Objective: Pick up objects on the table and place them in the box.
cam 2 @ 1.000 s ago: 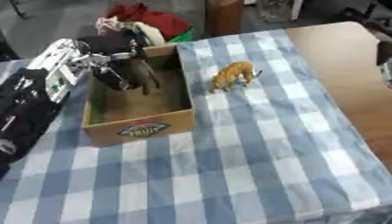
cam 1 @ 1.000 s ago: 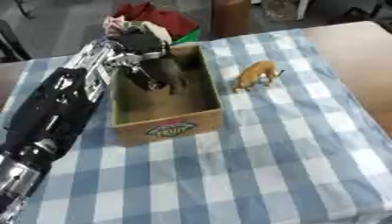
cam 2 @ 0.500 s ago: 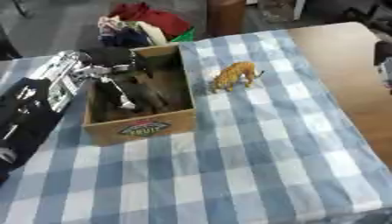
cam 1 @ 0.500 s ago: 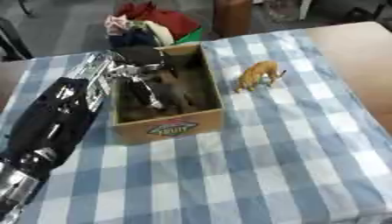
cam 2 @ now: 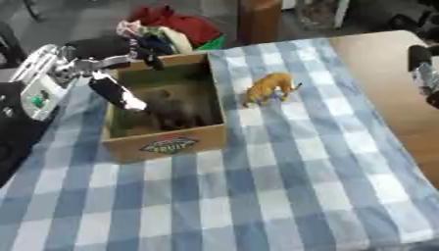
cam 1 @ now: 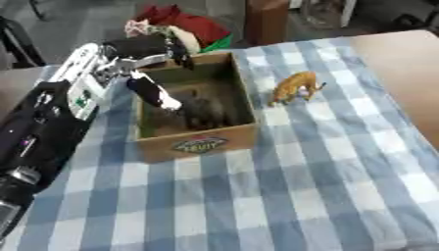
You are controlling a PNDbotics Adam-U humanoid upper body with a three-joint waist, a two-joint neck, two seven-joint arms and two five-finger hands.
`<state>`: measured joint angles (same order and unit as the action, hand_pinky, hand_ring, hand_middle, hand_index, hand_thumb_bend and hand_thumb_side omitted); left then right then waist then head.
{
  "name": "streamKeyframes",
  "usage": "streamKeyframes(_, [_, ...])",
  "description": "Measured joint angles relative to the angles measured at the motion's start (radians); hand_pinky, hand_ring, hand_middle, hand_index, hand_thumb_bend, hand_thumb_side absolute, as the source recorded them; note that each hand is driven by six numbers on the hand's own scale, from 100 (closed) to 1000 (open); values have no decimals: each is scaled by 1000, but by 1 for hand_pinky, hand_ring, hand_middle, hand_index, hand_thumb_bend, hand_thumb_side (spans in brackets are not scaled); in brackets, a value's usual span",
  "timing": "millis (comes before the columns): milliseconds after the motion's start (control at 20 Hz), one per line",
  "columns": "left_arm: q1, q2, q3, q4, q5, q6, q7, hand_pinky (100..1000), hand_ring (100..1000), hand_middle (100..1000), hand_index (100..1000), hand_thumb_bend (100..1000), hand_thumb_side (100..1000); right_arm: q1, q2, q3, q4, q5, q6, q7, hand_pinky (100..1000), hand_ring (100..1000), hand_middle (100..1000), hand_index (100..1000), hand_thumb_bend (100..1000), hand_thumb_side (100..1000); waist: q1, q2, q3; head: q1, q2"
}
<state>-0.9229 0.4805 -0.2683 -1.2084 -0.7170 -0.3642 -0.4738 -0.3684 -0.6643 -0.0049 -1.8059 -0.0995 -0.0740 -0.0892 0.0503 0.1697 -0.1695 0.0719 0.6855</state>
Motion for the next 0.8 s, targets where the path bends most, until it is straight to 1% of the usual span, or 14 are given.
streamKeyframes(100, [36,22,13,-63,61,34,19,775,721,693,815,357,466,-24,-27,16,24,1,4,16,687,744,737,904,250,153,-7,-4,19,-8,0])
streamKeyframes(300, [115,50,50,-172,168,111,78,765,712,690,817,304,445,-82,-76,51,92,17,8,57,694,750,742,910,271,163,-16,-10,52,-24,1])
streamKeyframes(450, [177,61,82,-240,234,170,140,753,702,683,817,256,400,-140,-103,83,160,44,6,96,702,758,748,913,304,179,-22,-10,79,-37,1])
streamKeyframes(600, [236,65,117,-296,291,225,212,741,691,673,815,240,382,-196,-122,113,237,80,-6,133,715,773,761,917,342,193,-27,-10,103,-47,0])
streamKeyframes(700, [278,65,140,-329,327,255,259,735,686,668,813,232,378,-232,-126,132,289,111,-22,156,723,784,768,920,362,199,-28,-10,119,-52,0])
streamKeyframes(750, [298,65,150,-340,345,267,278,731,682,665,811,231,378,-247,-126,140,314,128,-30,167,736,803,781,925,383,196,-28,-9,125,-55,0])
streamKeyframes(800, [316,64,159,-351,360,279,295,730,681,664,811,230,378,-261,-127,148,339,145,-40,178,740,809,786,926,398,210,-29,-9,132,-58,0])
